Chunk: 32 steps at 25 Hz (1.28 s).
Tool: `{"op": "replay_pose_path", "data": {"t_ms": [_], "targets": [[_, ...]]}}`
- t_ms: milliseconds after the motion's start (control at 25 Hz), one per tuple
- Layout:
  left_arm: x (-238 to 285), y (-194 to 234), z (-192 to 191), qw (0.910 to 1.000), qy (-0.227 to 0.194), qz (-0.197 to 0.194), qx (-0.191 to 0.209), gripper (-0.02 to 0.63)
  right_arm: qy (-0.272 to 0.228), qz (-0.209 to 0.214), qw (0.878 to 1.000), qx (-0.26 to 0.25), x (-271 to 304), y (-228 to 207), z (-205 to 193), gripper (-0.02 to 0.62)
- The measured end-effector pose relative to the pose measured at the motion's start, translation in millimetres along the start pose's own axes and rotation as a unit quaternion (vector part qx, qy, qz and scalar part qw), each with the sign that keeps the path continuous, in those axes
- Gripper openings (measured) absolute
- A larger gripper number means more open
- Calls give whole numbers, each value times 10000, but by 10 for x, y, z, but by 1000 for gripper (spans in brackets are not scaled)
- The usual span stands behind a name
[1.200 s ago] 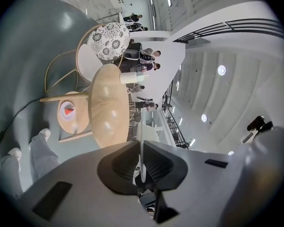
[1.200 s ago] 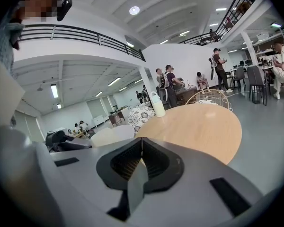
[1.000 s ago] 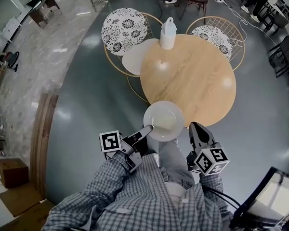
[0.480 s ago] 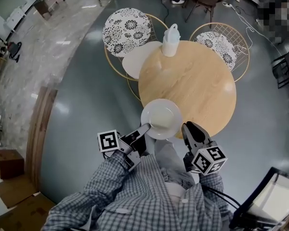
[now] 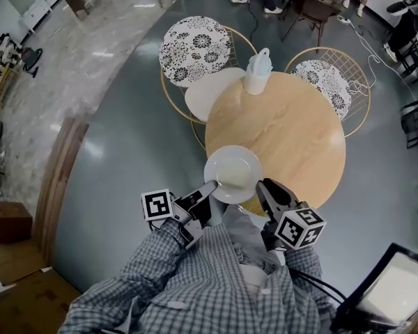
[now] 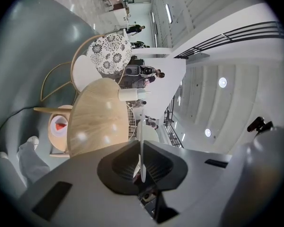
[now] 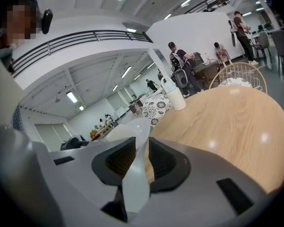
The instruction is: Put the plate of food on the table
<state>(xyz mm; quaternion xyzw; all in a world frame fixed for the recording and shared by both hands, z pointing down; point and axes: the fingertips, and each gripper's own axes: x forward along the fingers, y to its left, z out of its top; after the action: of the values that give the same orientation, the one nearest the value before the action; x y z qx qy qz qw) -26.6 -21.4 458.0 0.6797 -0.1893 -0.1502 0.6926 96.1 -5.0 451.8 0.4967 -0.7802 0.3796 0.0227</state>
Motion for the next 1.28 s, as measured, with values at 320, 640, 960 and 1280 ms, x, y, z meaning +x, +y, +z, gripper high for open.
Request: {"op": "replay_pose_path", "data": {"t_ms": [320,640,960,1280], "targets": [[107,56,182,9997,-203,101,9,21,394,69,9982,-448,278,-102,77,87],[214,173,337,9987,-457,205,34,23,805,102,9966,151,538,-295,96,89],[415,314,559,9975,-611,350,-29,21,812,653,9927,607,765,-457,269,72],[553,574,811,9949,-803,606,-101,21,1131,579,9891,750,1122,-673,260,67]]}}
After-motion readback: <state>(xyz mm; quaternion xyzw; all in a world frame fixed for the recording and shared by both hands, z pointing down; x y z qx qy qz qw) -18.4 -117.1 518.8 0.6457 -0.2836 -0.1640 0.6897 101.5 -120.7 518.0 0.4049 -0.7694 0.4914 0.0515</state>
